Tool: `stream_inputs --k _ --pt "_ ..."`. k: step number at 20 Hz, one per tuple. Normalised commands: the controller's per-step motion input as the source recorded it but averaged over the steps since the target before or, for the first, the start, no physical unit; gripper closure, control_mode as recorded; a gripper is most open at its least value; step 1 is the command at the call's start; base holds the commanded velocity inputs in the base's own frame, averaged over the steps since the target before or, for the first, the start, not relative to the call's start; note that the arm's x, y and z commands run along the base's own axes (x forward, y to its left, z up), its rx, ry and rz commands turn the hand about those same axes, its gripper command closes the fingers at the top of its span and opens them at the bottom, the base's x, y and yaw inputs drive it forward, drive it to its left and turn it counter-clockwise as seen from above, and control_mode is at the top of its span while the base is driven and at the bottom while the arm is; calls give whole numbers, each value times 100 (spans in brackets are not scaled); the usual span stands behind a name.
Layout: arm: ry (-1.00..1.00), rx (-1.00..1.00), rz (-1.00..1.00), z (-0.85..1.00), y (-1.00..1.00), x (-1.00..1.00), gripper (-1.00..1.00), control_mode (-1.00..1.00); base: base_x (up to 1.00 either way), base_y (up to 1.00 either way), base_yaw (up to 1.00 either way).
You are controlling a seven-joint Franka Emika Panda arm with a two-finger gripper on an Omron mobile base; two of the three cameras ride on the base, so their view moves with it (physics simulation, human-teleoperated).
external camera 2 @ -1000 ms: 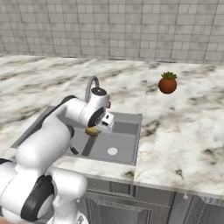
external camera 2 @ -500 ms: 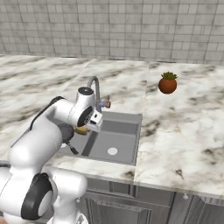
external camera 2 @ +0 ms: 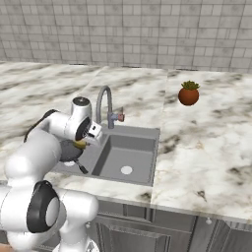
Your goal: Pick the pan and sponge and place them into the sink. Then turn on the water.
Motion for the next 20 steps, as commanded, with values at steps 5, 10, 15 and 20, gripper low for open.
stream_inputs --k 5,10,15,20 --pt "0 -4 0 -13 49 29 100 -100 0 0 0" --pt "0 -6 0 -22 47 29 100 -100 0 0 0" --pt "-1 -5 0 -32 38 22 100 -100 0 0 0" --pt "-3 -5 0 -31 27 12 100 -100 0 0 0"
